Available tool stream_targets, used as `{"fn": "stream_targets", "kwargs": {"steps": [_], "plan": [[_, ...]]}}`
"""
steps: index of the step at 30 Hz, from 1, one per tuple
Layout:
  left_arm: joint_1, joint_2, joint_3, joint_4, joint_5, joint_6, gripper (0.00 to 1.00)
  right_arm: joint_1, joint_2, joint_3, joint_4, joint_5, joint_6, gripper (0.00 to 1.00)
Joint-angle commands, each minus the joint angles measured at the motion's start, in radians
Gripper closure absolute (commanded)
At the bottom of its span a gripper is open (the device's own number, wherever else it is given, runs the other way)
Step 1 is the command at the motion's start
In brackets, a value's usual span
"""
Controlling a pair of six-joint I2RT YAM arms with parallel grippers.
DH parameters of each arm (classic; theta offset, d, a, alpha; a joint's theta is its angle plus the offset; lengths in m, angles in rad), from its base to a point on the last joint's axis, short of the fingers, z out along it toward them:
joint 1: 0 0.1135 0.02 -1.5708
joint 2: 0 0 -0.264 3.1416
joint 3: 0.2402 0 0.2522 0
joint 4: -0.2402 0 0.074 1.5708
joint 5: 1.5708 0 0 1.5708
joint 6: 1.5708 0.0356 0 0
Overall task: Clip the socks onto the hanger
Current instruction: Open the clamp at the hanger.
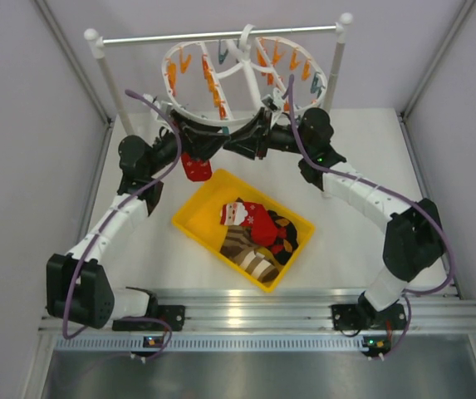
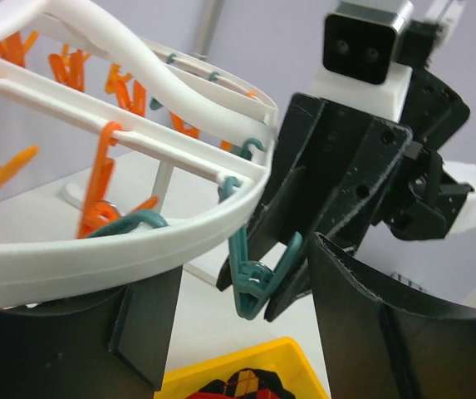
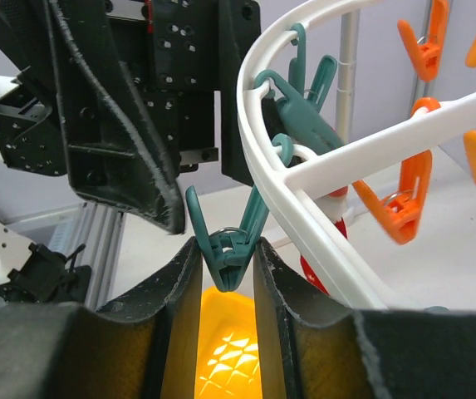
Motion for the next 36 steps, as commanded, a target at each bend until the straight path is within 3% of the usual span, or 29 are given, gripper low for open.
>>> {"fn": "stream_targets", "kwargs": {"steps": [1,8,17,24,29,31,32,33,34,36], "plan": [[-0.013,0.015,0.028,0.009,-0.131,-0.075,0.34,0.004,0.016,0.054,0.064,-0.053,0.053,1.0],[-0.027,0.042,0.056,0.028,-0.144,-0.127,0.37,0.008,0.03,0.062,0.076,-0.06,0.082,1.0],[-0.027,0.029,0.041,0.064,-0.115,-0.156,0.51,0.004,0.055,0.086,0.081,-0.076,0.157,1.0],[-0.027,0.021,0.045,0.078,-0.084,-0.167,0.48,-0.013,0.09,0.132,0.085,-0.089,0.24,1.0],[-0.027,0.029,0.056,0.083,-0.078,-0.174,0.73,-0.016,0.101,0.14,0.088,-0.105,0.271,1.0],[-0.027,0.033,0.061,0.081,-0.073,-0.184,0.79,-0.018,0.098,0.138,0.088,-0.109,0.271,1.0],[-0.027,0.033,0.061,0.08,-0.075,-0.188,0.85,-0.018,0.098,0.137,0.085,-0.112,0.271,1.0],[-0.027,0.035,0.061,0.075,-0.079,-0.191,0.99,-0.018,0.096,0.135,0.082,-0.115,0.268,1.0],[-0.027,0.035,0.062,0.069,-0.085,-0.195,1.0,-0.021,0.096,0.137,0.068,-0.119,0.265,1.0],[-0.027,0.033,0.064,0.06,-0.095,-0.196,1.0,-0.026,0.091,0.135,0.045,-0.119,0.248,0.87]]}}
